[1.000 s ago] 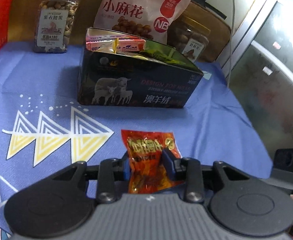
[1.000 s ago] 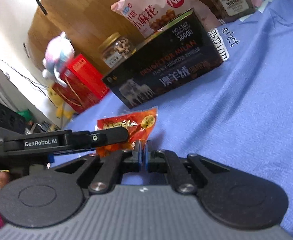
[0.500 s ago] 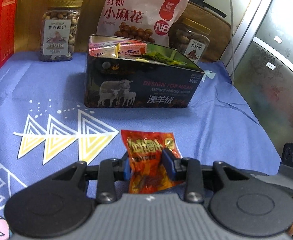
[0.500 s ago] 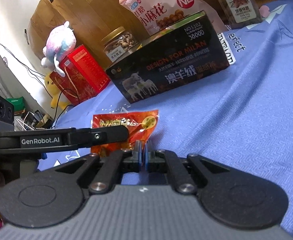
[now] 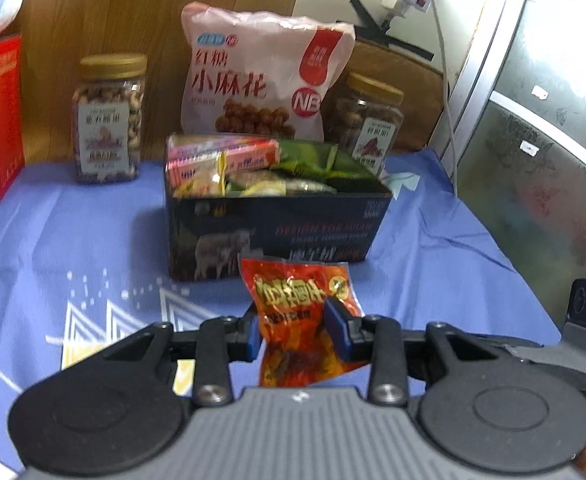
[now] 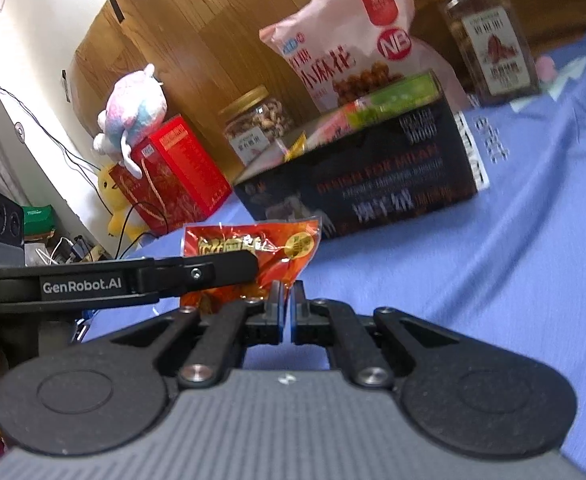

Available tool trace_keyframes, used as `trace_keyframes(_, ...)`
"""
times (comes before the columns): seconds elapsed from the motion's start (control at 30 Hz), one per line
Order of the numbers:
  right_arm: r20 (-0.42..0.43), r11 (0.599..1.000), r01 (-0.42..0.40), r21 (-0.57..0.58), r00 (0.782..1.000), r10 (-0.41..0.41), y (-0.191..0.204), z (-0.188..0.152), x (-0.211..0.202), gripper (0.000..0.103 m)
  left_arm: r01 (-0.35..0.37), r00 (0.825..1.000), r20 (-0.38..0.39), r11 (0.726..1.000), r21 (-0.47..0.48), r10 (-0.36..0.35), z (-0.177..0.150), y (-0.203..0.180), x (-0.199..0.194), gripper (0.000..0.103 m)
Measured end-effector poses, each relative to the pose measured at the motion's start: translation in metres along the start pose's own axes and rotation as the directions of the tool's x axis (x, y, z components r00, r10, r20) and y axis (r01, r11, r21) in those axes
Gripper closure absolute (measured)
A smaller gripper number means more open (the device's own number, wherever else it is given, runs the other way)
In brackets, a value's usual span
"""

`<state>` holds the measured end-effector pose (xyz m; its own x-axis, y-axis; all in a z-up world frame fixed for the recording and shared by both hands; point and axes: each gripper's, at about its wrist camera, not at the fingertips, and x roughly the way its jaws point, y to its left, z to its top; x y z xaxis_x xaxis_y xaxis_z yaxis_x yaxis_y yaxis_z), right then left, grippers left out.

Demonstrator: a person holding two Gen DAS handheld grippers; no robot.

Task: Organize snacks
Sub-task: 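Lift the red snack bag with the left tool and carry it over the tin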

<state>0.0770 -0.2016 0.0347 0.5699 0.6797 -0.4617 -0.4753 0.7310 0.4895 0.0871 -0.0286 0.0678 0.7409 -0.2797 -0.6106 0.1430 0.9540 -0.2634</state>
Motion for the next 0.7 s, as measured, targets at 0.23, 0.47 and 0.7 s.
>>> trace_keyframes(0.23,0.047,0.999,0.011,-0.036,0.999,-0.009,0.002,0.025,0.001,0.097,-0.005,0.999,0.048,0.999,0.047,0.003,0.028,-0.008,0.0,0.071)
trace_keyframes(0.47,0.096,0.997,0.025,-0.072,0.995,-0.018,0.003,0.058,0.006,0.097,0.005,0.995,0.1,0.998,0.07,-0.012,0.065,-0.008,0.007,0.071)
trace_keyframes(0.7,0.147,0.994,0.044,-0.097,0.989,-0.03,0.001,0.09,0.018,0.097,0.008,0.989,0.145,0.996,0.087,-0.021,0.099,-0.008,0.02,0.071)
